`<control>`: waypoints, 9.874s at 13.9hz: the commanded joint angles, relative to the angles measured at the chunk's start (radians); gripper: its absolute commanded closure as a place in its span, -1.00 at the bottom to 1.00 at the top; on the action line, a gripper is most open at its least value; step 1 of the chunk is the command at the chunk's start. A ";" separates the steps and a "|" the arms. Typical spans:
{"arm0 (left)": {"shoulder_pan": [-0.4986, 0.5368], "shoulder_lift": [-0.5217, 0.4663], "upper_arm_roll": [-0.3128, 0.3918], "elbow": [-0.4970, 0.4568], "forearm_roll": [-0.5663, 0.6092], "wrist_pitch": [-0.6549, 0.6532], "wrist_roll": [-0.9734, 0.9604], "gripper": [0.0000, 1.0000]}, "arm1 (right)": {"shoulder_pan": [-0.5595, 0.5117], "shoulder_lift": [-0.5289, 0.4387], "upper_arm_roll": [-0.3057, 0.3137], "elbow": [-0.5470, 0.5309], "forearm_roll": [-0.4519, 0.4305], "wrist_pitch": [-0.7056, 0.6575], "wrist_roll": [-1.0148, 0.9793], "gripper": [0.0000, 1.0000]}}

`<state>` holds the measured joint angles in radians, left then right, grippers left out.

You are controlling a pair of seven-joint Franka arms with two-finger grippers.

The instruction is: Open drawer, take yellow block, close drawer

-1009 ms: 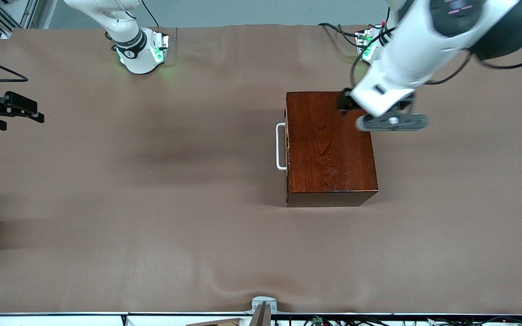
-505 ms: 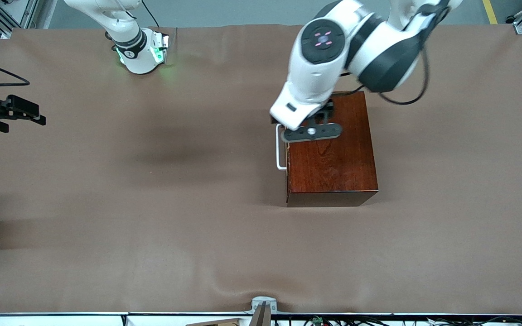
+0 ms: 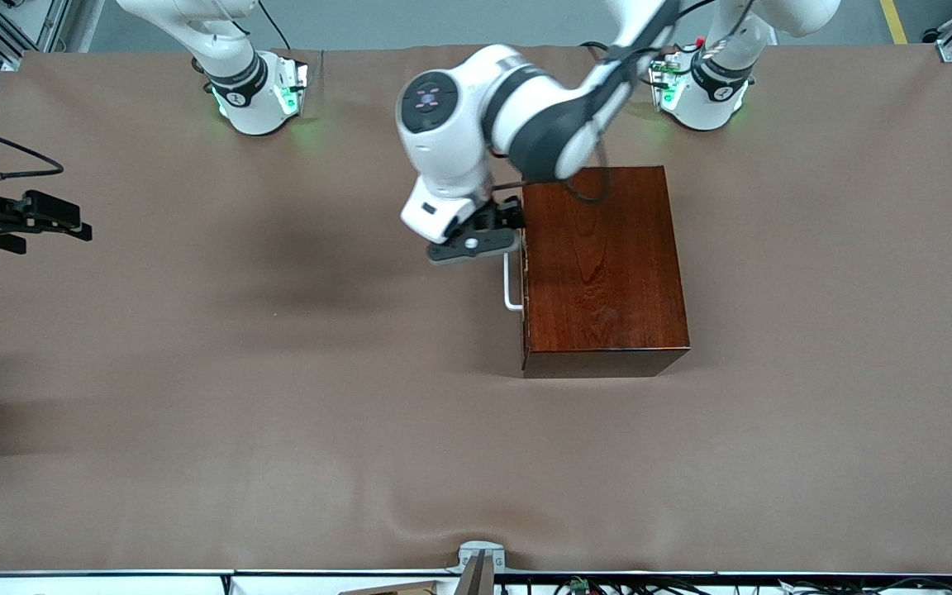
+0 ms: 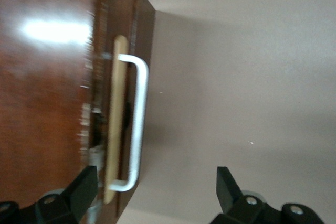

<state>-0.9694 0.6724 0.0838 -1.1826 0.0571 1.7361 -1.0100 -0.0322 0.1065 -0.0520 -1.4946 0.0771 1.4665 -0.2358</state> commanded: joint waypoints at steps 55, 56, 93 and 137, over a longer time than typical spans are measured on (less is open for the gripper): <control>-0.074 0.220 0.008 0.127 0.001 0.250 -0.108 -1.00 | -0.052 0.047 0.008 0.085 -0.082 -0.049 -0.008 -1.00; -0.074 0.225 0.007 0.132 0.001 0.257 -0.110 -1.00 | -0.051 0.047 0.009 0.085 -0.080 -0.048 -0.008 -1.00; -0.074 0.139 0.011 0.164 -0.057 0.186 -0.127 -1.00 | -0.051 0.047 0.006 0.080 -0.077 -0.052 0.070 -1.00; 0.877 -0.754 -0.131 -0.496 -0.042 -0.193 0.883 -1.00 | 0.879 0.453 0.009 0.050 0.151 0.551 2.253 -1.00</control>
<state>-0.1781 -0.0910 0.0418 -1.6871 0.0136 1.5424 -0.1487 0.8230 0.5521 -0.0301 -1.4402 0.2527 2.0018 1.9926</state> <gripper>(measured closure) 0.000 0.000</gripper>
